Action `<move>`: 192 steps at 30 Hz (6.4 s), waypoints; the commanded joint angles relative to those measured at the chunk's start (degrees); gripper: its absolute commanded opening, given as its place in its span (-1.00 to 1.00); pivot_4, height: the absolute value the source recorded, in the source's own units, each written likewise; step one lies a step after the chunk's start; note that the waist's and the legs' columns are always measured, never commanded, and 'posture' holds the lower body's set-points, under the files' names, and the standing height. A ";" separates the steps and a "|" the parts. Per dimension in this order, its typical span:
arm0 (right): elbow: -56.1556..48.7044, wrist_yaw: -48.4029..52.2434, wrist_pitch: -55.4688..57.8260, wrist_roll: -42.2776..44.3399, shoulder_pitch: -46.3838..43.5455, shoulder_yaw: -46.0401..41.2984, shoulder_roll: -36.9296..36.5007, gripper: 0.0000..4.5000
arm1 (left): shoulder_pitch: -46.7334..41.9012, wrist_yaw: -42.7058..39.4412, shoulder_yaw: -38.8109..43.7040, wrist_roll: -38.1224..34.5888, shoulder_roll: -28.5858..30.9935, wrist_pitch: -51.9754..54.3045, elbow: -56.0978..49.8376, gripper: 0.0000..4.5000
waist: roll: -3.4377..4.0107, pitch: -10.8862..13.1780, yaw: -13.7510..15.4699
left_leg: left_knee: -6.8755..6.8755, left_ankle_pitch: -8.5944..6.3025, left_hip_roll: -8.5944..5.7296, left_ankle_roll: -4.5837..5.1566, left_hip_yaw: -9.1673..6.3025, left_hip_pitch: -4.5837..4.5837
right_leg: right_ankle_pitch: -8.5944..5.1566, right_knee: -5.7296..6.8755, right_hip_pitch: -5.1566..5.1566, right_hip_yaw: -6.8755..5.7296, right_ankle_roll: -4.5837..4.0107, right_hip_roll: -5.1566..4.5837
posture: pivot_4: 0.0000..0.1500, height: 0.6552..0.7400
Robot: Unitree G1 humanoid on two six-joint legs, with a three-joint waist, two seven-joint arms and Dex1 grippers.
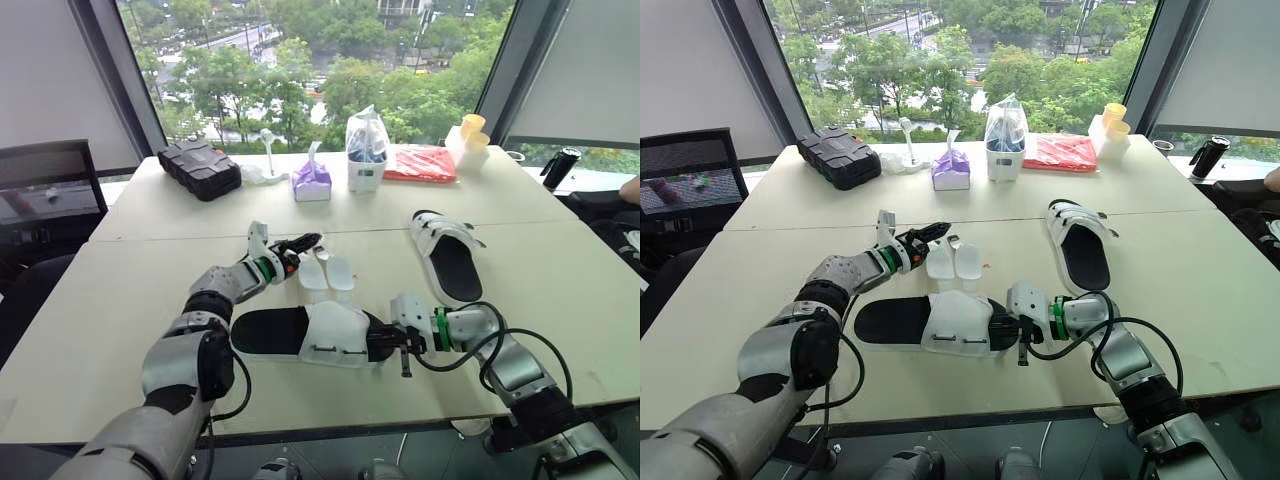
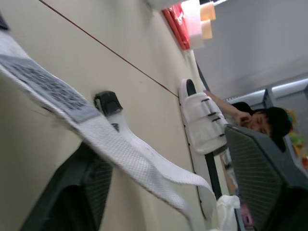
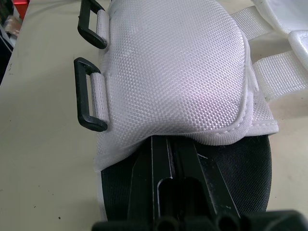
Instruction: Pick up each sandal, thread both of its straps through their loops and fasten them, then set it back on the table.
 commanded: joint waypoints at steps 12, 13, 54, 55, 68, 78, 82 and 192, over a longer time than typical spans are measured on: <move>0.51 0.76 1.76 -2.40 1.65 2.60 -0.11 -1.00 | -3.56 -11.91 -2.31 3.52 1.92 -6.96 -2.70 -0.97 | -0.01 0.00 -0.07 | -0.01 0.00 0.00 0.00 0.01 0.00 | 0.00 0.00 0.00 -0.02 0.00 0.01 | 1.00 1.00; 0.42 0.81 1.78 -2.38 1.70 2.60 -0.15 -1.00 | -3.11 -15.82 -4.30 4.35 1.96 -7.51 -5.22 -0.97 | -0.01 0.00 -0.08 | -0.01 0.00 0.00 0.00 0.01 0.00 | 0.00 0.00 0.00 -0.02 0.00 0.01 | 1.00 1.00; 7.20 5.22 -2.46 -4.05 -2.38 4.23 -1.01 -1.00 | 27.46 -59.81 -52.66 11.33 29.34 -88.94 -62.45 0.99 | 0.11 -0.16 0.17 | -0.66 0.01 0.06 0.03 0.03 0.04 | -0.26 -0.48 -0.06 0.09 -0.54 -0.21 | 1.00 1.00; 7.30 5.28 -2.55 -4.07 -2.44 4.25 -1.02 -1.00 | 27.61 -59.50 -52.00 11.54 30.30 -88.60 -62.78 0.99 | 0.11 -0.16 0.17 | -0.66 0.01 0.06 0.03 0.03 0.04 | -0.26 -0.48 -0.06 0.09 -0.54 -0.21 | 1.00 1.00; 8.14 5.74 -3.29 -4.00 -2.91 4.78 -1.09 -1.00 | 43.62 -36.17 -42.23 -17.08 48.70 -12.01 -84.89 0.99 | 0.00 -0.16 0.02 | -0.70 0.00 0.09 0.06 -0.10 0.10 | -0.31 -0.35 -0.27 0.08 -0.27 0.00 | 1.00 1.00; 5.86 6.04 -2.07 -3.60 -1.65 4.71 -2.02 -1.00 | 50.89 -26.12 -38.86 -21.15 41.58 4.88 -91.14 0.99 | 0.05 -0.20 0.28 | -0.75 -0.01 0.11 0.02 -0.07 0.14 | -0.39 -0.41 -0.24 0.12 -0.45 -0.12 | 1.00 1.00; 4.05 5.54 -0.92 -3.36 -0.69 4.51 -2.14 -1.00 | 52.28 -24.54 -39.01 -21.05 38.19 8.26 -90.95 0.99 | 0.05 -0.22 0.33 | -0.79 -0.09 0.11 -0.11 -0.07 0.13 | -0.40 -0.44 -0.24 0.12 -0.48 -0.14 | 1.00 1.00; 0.57 3.28 0.96 -4.44 0.86 4.05 -3.72 -1.00 | 16.45 -46.05 -34.60 -2.78 15.11 18.03 -47.37 -0.99 | -0.14 -0.26 1.32 | -0.87 -0.04 0.01 -0.22 -0.08 0.00 | -0.41 -0.47 -0.17 -0.06 -0.48 -0.29 | 1.00 1.00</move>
